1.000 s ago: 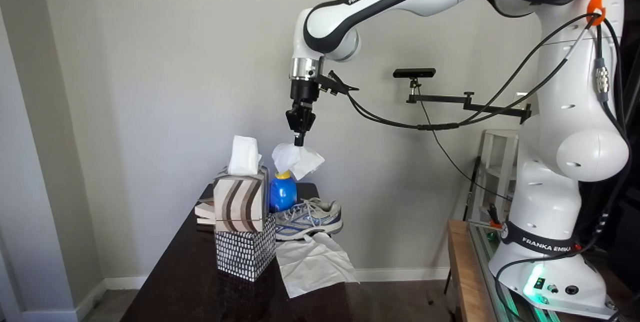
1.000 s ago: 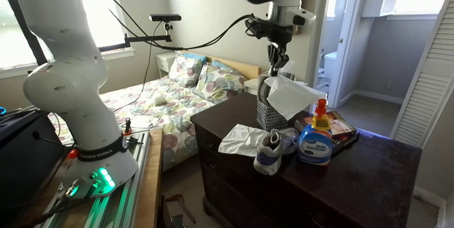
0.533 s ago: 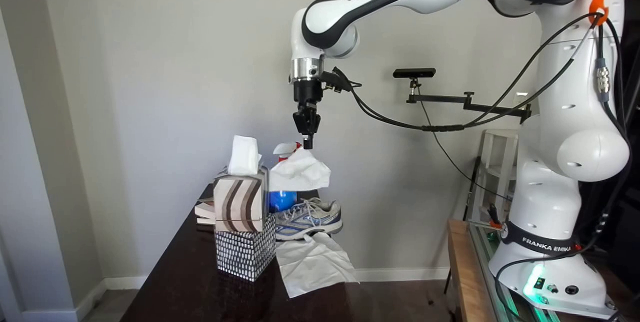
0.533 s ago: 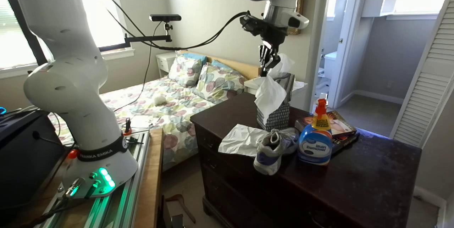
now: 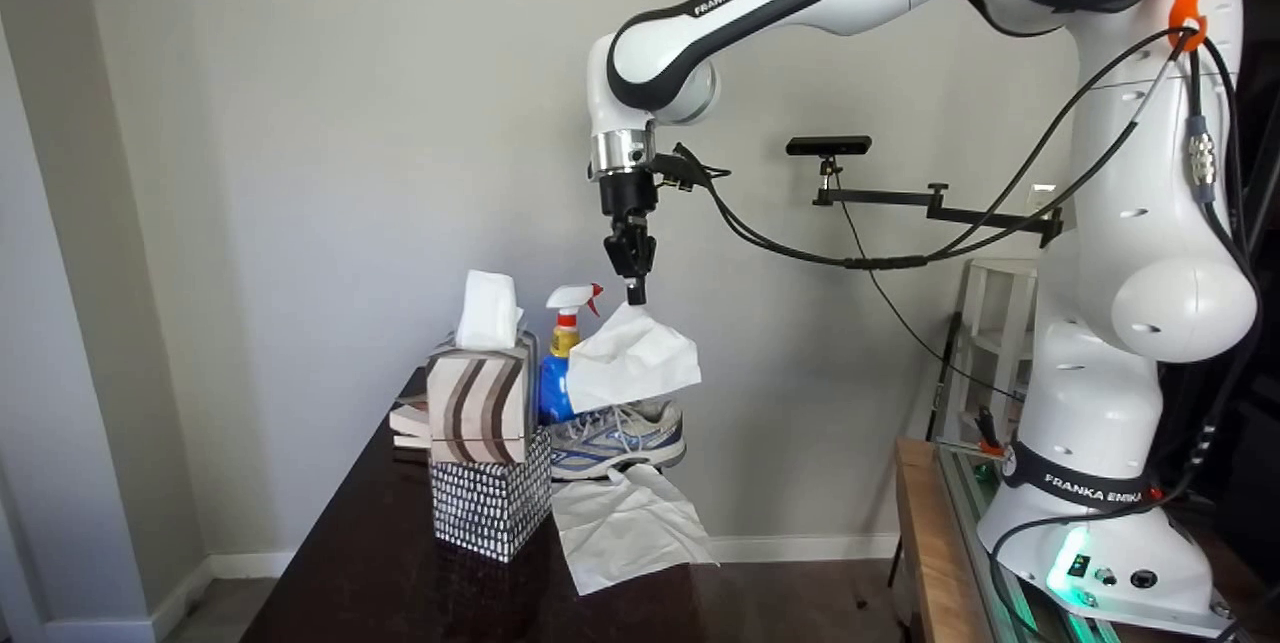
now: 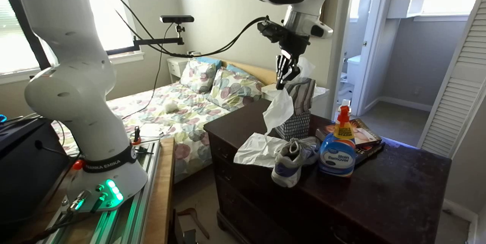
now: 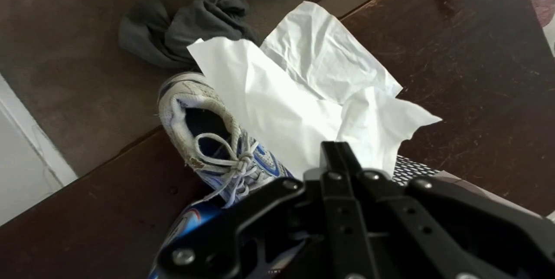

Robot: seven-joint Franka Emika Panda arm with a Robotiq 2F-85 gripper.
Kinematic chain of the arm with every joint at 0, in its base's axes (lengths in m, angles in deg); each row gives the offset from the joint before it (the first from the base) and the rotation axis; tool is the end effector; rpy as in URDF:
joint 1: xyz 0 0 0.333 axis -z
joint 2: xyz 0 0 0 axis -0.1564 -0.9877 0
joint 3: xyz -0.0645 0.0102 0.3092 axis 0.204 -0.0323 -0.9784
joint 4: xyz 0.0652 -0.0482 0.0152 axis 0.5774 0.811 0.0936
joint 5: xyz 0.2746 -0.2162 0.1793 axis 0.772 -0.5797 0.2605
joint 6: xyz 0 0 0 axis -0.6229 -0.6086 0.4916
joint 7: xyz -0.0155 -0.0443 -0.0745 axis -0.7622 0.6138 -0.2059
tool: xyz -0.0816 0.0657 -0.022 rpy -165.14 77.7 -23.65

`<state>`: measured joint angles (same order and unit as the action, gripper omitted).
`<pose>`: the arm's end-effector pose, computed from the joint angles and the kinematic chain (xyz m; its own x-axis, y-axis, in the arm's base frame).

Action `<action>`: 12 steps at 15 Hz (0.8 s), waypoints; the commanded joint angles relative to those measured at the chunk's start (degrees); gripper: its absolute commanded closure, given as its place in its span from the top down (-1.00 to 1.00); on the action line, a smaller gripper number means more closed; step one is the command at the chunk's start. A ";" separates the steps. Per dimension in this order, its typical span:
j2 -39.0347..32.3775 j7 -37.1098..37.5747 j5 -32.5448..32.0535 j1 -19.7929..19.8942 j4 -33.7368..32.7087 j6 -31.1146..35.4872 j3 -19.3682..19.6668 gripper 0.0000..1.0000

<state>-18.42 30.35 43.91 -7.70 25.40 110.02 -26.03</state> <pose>0.5627 -0.0111 0.4129 0.9818 -0.0241 -0.1882 -0.0488 -0.9906 -0.1278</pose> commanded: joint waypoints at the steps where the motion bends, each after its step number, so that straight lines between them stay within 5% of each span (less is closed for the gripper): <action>1: -0.68 -0.91 -4.42 0.21 1.29 3.80 0.48 -1.00; 12: -5.65 -1.56 -8.39 0.59 3.77 9.18 0.88 -1.00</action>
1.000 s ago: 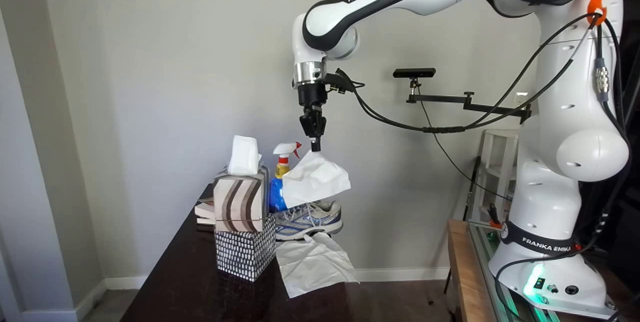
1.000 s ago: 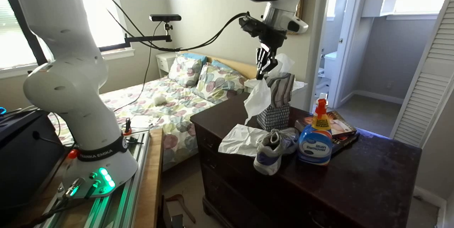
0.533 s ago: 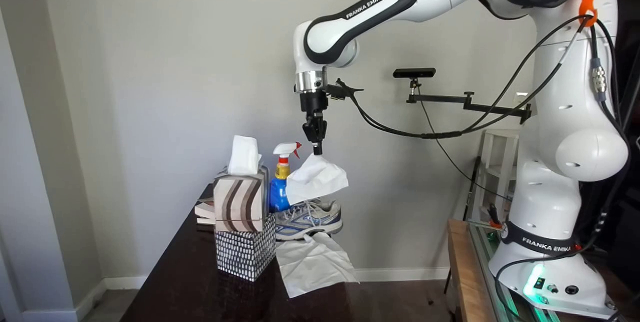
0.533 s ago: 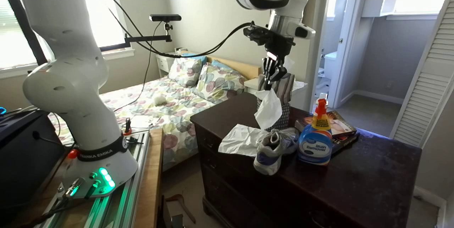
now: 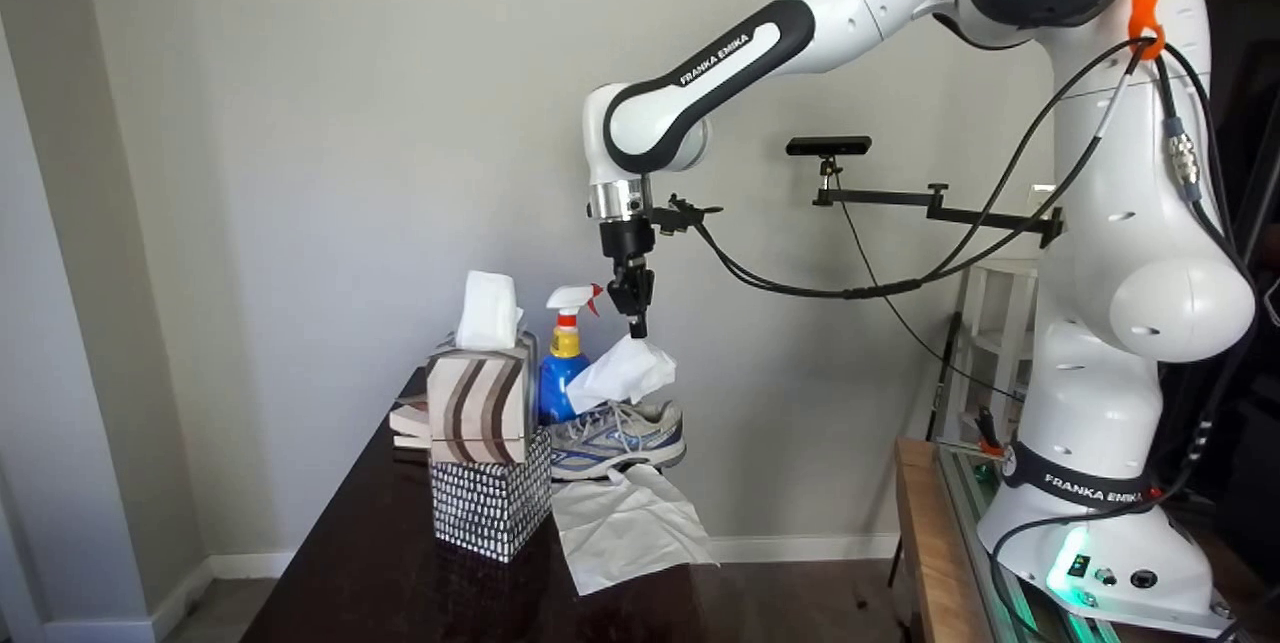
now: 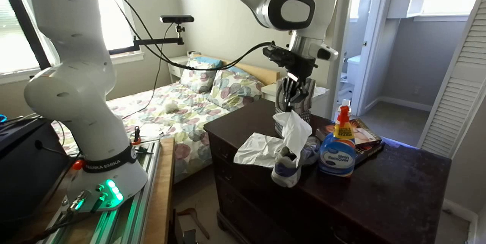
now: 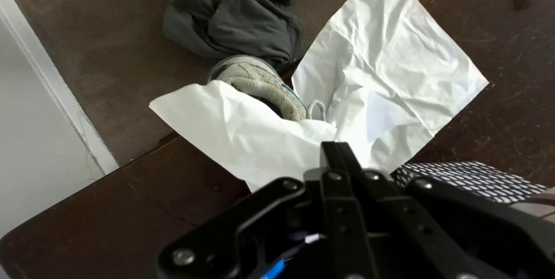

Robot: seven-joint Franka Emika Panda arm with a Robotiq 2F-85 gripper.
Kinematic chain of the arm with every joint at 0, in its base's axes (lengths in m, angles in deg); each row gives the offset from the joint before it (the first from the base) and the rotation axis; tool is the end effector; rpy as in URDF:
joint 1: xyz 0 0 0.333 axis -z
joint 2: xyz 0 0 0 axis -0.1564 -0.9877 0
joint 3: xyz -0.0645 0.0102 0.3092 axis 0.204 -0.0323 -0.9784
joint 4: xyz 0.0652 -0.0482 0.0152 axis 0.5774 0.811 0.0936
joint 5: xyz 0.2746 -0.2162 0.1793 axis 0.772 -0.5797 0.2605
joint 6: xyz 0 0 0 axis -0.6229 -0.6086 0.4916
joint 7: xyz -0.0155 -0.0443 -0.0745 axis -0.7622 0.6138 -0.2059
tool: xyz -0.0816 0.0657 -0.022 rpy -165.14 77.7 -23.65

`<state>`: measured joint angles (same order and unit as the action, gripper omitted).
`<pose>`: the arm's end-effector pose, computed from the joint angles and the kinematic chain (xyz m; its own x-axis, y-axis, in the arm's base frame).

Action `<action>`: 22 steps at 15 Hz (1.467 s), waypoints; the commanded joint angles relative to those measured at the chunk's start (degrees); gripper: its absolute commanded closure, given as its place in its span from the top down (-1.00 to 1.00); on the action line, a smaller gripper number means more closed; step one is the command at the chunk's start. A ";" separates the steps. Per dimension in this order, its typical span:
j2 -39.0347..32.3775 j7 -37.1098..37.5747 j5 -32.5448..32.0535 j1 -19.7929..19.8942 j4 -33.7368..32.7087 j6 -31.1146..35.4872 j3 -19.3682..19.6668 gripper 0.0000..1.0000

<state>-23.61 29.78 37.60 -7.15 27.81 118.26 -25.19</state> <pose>0.5728 -0.0342 0.3520 0.9836 -0.0104 -0.1802 -0.0153 -0.9996 -0.0254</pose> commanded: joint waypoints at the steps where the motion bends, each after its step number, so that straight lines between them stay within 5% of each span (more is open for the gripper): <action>1: -0.80 -0.84 -2.64 0.03 1.85 1.52 0.10 -1.00; 12: -3.64 0.35 -6.04 -0.08 7.91 14.71 0.47 -1.00; 22: -7.16 2.31 -15.93 -0.63 9.74 15.34 2.84 -1.00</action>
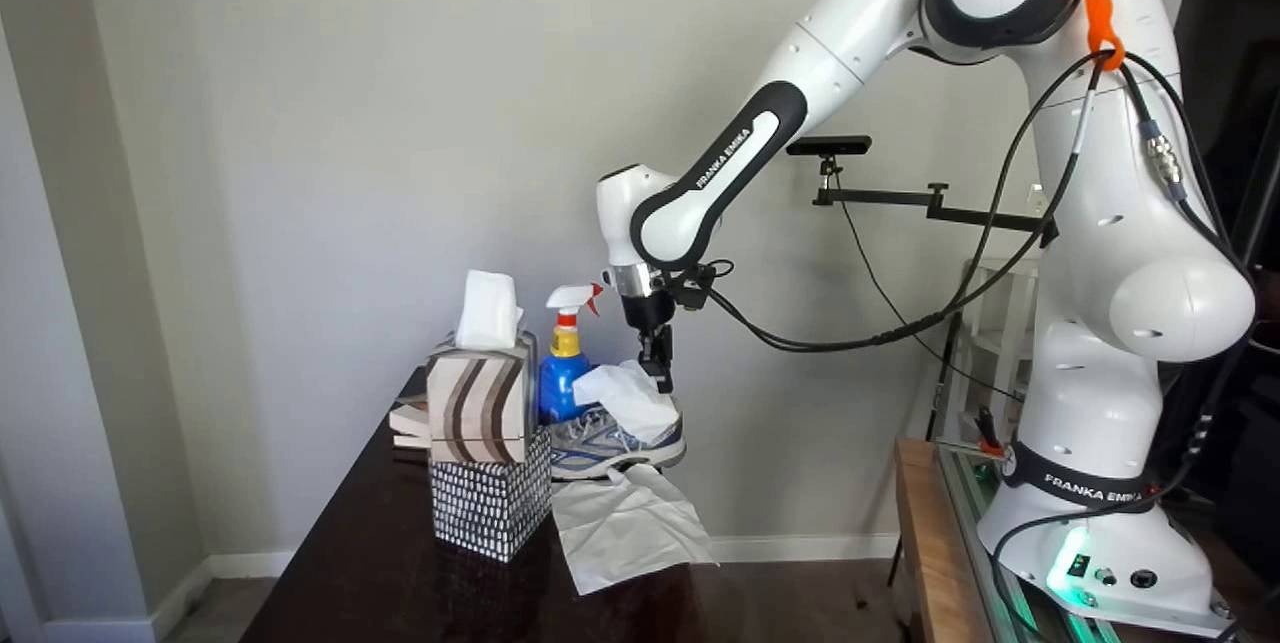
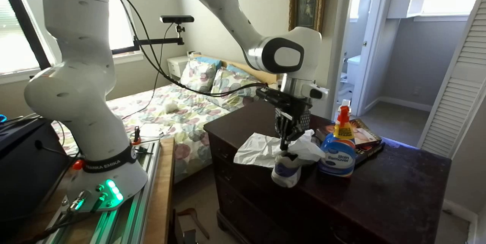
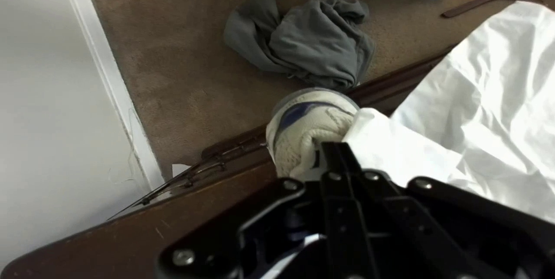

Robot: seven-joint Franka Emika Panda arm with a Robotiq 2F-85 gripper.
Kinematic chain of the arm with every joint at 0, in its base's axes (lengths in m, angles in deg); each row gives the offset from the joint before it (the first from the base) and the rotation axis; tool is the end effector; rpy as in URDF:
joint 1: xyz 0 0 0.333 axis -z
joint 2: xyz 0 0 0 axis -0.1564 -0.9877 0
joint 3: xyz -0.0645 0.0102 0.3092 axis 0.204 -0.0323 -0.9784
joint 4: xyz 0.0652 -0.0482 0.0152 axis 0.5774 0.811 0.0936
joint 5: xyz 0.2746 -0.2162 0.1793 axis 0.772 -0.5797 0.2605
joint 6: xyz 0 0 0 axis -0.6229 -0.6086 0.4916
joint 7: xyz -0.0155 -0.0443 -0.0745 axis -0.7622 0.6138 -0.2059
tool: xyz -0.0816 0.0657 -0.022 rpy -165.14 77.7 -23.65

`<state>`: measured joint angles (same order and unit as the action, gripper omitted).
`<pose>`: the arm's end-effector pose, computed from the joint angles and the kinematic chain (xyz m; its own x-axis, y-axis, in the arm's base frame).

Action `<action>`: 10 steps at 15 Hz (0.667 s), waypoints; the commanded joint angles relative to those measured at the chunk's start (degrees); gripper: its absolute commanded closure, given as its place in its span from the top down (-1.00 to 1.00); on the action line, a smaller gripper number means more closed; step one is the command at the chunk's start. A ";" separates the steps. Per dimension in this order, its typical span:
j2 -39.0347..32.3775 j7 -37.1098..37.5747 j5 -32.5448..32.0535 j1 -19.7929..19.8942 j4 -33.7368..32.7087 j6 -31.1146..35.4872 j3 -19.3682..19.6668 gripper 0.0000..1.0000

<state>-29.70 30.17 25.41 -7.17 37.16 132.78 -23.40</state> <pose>0.5460 -0.0567 0.2437 0.9737 0.0799 -0.2133 0.1085 -0.9861 0.1260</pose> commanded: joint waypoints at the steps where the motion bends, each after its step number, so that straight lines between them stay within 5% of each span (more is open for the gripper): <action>1: -1.46 2.14 -4.26 -0.57 0.37 0.88 1.22 -1.00; 7: -2.30 4.70 -5.74 -0.67 0.30 3.36 1.73 -1.00; 9: -2.07 5.15 -5.16 -0.63 0.22 3.87 1.60 -0.45; 10: -1.97 5.53 -5.07 -0.67 0.21 4.23 1.60 -0.33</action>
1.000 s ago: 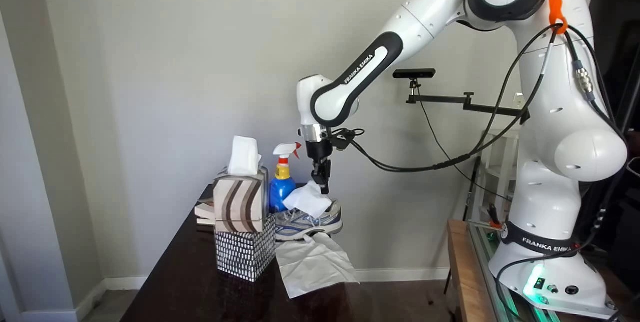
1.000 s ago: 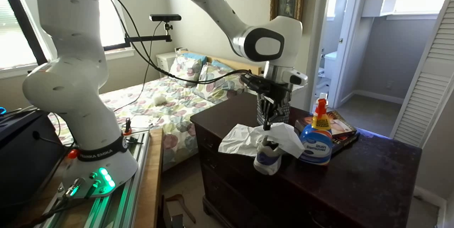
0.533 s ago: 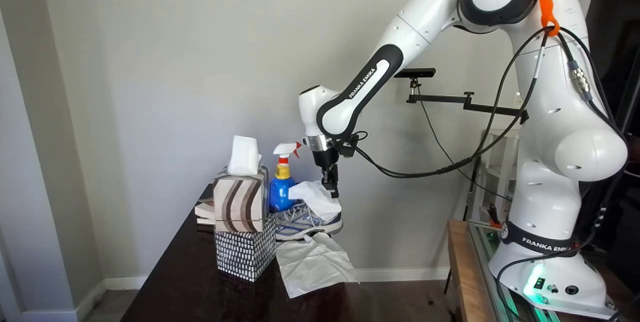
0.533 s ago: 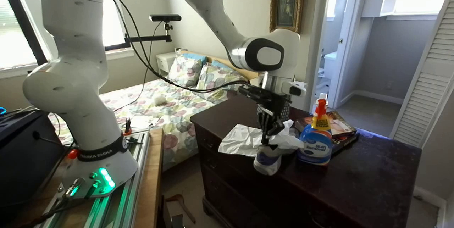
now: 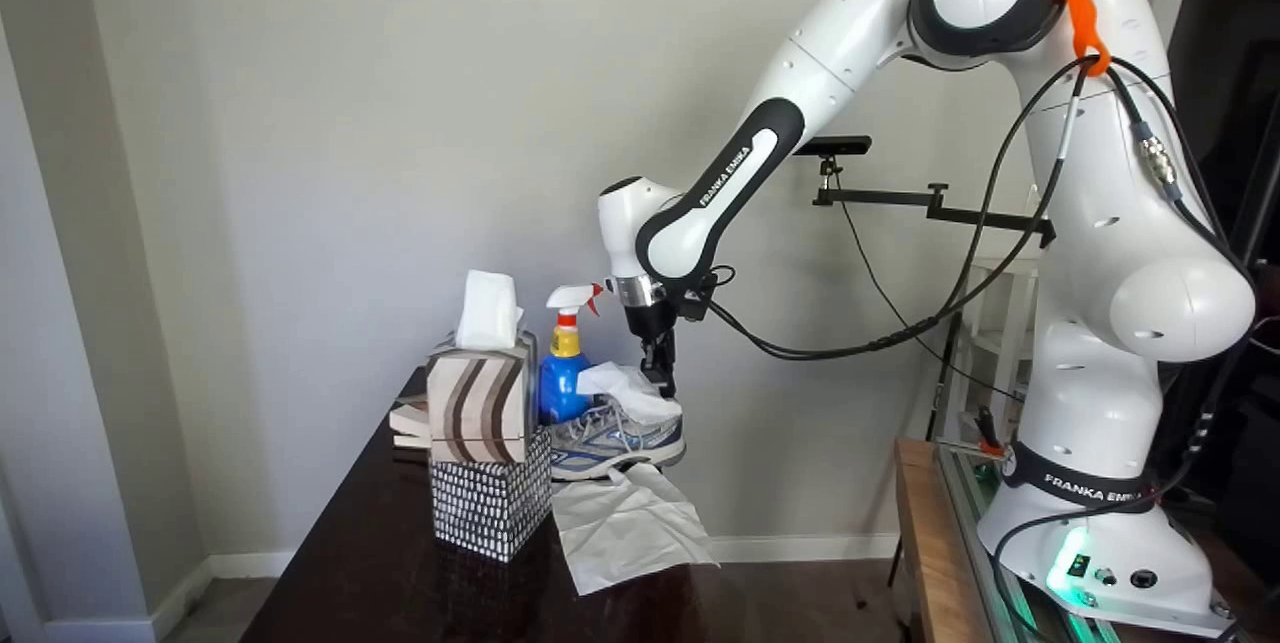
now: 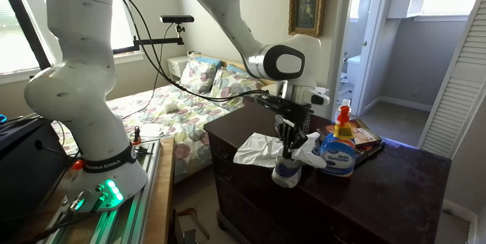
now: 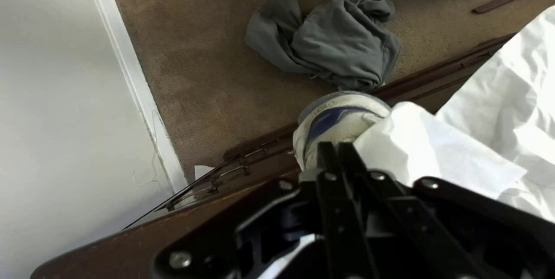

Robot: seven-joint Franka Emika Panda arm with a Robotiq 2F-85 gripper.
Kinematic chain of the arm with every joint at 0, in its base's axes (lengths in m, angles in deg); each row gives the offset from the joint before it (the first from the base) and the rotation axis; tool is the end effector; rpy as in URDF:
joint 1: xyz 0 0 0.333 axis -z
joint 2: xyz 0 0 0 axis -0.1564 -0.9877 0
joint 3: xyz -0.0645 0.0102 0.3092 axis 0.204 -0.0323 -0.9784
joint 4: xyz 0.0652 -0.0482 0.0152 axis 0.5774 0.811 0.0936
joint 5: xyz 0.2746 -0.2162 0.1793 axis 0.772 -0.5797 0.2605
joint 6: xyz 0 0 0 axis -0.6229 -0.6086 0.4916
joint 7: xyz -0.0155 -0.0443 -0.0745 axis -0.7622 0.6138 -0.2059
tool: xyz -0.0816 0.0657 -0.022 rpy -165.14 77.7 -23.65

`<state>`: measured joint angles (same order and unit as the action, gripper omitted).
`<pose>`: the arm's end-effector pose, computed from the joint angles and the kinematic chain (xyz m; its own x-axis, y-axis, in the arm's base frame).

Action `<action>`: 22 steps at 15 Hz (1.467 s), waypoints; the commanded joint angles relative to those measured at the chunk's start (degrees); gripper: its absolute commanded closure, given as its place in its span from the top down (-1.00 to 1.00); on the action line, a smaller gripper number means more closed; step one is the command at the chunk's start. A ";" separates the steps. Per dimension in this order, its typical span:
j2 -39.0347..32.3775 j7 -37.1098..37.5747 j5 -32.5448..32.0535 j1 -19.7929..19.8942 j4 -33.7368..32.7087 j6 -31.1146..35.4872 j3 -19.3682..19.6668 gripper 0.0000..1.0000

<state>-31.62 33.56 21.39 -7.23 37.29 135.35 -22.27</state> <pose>0.5463 -0.0676 0.2279 0.9772 0.0556 -0.2047 0.0940 -0.9786 0.1829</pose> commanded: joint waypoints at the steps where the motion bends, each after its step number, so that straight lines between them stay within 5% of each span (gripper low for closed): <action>1: 0.08 2.29 -0.75 -0.59 0.07 1.94 0.38 -0.18; 9: 1.73 2.50 -0.41 -0.99 -0.07 1.05 0.11 0.95; 11: 2.39 2.62 -0.60 -1.15 -0.08 0.95 0.13 1.00; 15: 3.79 2.49 0.52 -0.94 -0.10 2.01 -0.30 1.00; 16: 3.81 2.77 0.51 -0.79 0.15 4.21 -0.29 0.91; 17: 3.66 2.95 0.77 -0.73 -0.09 4.58 -0.30 0.47; 22: 3.18 3.11 1.06 -0.73 -0.06 6.77 -0.27 0.04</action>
<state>-28.50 35.82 21.70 -7.94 36.80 140.66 -22.44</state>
